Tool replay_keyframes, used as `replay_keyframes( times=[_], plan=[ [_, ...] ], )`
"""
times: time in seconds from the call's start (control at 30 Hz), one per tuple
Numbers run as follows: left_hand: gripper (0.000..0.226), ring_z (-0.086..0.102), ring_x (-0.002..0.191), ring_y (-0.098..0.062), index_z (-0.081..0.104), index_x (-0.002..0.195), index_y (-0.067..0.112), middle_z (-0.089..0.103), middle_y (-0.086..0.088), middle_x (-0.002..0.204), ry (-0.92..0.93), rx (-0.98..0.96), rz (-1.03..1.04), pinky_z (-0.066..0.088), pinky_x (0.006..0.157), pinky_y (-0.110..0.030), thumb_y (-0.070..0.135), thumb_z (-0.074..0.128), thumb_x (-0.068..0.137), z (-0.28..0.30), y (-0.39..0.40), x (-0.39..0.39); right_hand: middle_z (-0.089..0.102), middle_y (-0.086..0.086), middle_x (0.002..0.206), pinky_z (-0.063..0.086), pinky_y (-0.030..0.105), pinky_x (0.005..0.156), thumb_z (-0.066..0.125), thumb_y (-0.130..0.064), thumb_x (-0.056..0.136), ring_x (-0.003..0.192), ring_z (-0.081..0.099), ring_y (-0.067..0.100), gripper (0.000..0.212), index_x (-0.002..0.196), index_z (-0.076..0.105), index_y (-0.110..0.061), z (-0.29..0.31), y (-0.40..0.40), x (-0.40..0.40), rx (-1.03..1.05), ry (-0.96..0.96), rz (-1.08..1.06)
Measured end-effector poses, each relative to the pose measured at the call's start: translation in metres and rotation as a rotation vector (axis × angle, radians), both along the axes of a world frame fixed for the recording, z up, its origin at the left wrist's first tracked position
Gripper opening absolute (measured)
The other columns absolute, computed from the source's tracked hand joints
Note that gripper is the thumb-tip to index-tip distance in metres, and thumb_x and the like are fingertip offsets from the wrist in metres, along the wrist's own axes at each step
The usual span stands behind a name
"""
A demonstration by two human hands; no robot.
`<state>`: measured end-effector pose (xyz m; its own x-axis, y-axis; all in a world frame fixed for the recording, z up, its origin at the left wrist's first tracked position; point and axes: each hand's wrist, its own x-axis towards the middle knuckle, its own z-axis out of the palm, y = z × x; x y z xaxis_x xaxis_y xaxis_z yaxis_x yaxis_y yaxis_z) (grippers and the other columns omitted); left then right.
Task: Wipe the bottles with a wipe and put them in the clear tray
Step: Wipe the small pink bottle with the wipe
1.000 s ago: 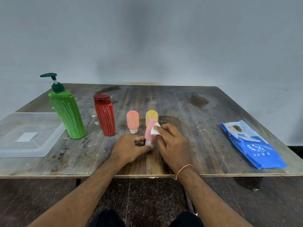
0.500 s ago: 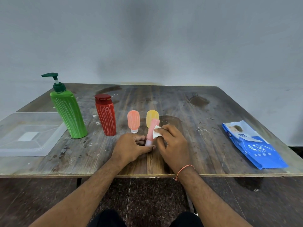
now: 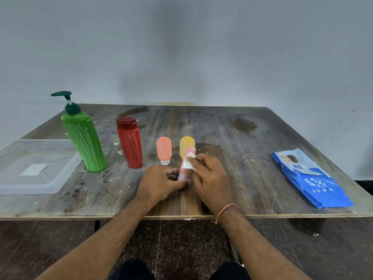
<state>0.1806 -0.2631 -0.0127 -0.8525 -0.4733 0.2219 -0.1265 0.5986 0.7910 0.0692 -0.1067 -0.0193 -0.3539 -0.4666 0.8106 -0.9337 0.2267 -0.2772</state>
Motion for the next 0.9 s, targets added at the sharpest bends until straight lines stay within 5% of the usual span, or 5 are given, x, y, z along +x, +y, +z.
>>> replay_keyframes(
  times=[0.17,0.9],
  plan=[
    [0.041,0.073,0.084,0.009,0.08,0.113,0.037,0.078,0.026,0.09,0.006,-0.07,0.019,0.063,0.083,-0.033,0.05,0.089,0.076,0.0012,0.0007,0.0003,0.066,0.003,0.115,0.054,0.033,0.084,0.071,-0.005,0.091,0.098,0.062,0.025,0.024,0.112,0.079,-0.01,-0.0019,0.0,-0.0008,-0.039,-0.026,-0.045],
    [0.049,0.072,0.089,0.01,0.08,0.115,0.036,0.078,0.027,0.095,-0.001,-0.083,0.01,0.062,0.086,-0.033,0.06,0.088,0.073,-0.0036,-0.0039,-0.0008,0.065,0.005,0.122,0.054,0.037,0.087,0.068,0.004,0.09,0.103,0.061,0.027,0.039,0.126,0.076,-0.009,0.0005,0.0011,-0.0031,-0.037,-0.064,-0.059]
  ],
)
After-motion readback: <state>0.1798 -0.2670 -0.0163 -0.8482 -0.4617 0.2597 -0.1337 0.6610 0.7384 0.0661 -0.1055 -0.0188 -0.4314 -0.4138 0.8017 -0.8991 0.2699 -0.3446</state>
